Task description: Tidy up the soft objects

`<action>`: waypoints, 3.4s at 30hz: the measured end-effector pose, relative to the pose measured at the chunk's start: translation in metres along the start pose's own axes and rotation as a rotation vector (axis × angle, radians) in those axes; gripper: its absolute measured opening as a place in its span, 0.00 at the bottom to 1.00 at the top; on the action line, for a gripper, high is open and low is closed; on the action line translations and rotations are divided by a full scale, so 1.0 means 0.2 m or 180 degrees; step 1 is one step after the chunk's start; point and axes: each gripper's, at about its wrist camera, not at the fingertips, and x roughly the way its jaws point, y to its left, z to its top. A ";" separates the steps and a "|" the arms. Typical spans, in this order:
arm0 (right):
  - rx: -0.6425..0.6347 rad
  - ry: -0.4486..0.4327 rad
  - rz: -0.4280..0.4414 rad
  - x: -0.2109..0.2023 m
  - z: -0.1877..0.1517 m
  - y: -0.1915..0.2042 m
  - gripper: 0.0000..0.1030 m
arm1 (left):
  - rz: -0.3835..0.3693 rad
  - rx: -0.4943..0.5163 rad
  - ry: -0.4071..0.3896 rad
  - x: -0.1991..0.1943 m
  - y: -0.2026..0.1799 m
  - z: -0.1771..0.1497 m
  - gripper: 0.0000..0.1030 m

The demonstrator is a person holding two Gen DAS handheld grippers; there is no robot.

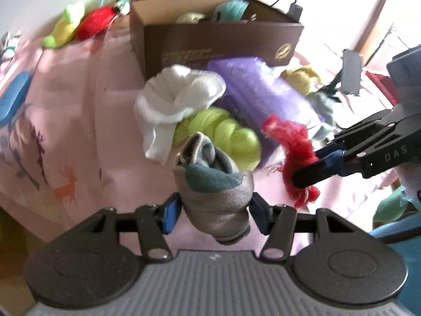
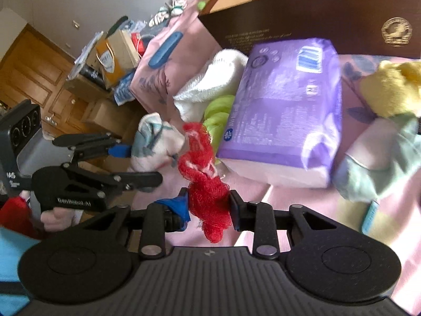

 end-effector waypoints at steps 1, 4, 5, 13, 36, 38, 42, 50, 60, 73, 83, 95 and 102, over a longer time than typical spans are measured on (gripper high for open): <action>0.0016 -0.0044 0.0010 -0.04 -0.01 0.00 0.13 | -0.0035 0.0050 -0.0037 -0.03 0.00 0.01 0.58; 0.0055 -0.0224 0.0013 -0.12 -0.01 0.02 0.13 | -0.0144 0.0190 -0.0169 -0.09 -0.03 0.06 0.58; 0.0083 -0.0305 -0.0001 -0.16 -0.01 0.02 0.13 | -0.0189 0.0231 -0.0212 -0.11 -0.03 0.07 0.58; 0.0272 -0.1030 -0.0240 -0.35 0.18 -0.03 0.14 | -0.0365 0.0507 -0.0737 -0.19 -0.07 0.31 0.58; 0.0008 -0.1559 -0.0999 -0.09 0.97 -0.29 0.16 | 0.0671 -0.0269 -0.1155 0.32 0.21 1.17 0.59; 0.0033 -0.1524 -0.1100 -0.05 0.99 -0.33 0.17 | 0.0717 -0.0339 -0.1094 0.39 0.23 1.19 0.59; 0.0061 -0.1373 -0.1268 0.04 1.00 -0.37 0.18 | 0.0754 -0.0439 -0.0949 0.51 0.29 1.19 0.61; 0.0274 -0.1277 -0.1275 0.07 1.00 -0.42 0.20 | 0.0788 -0.0308 -0.0865 0.61 0.27 1.20 0.68; 0.0613 -0.1574 -0.1068 -0.05 0.90 -0.39 0.20 | 0.0708 -0.0591 -0.0861 0.51 0.30 1.17 0.68; 0.0282 -0.1651 -0.1258 -0.09 0.82 -0.21 0.20 | 0.0947 -0.0676 -0.0791 0.38 0.22 1.12 0.71; 0.0110 -0.1693 -0.1267 -0.13 0.73 -0.10 0.20 | 0.1107 -0.0761 -0.0777 0.26 0.19 1.04 0.71; 0.0072 -0.1616 -0.1234 -0.15 0.55 -0.04 0.20 | 0.1157 -0.0826 -0.0689 0.15 0.18 0.89 0.71; 0.0097 -0.1524 -0.1206 -0.13 0.45 -0.02 0.21 | 0.1117 -0.0916 -0.0625 0.10 0.21 0.76 0.71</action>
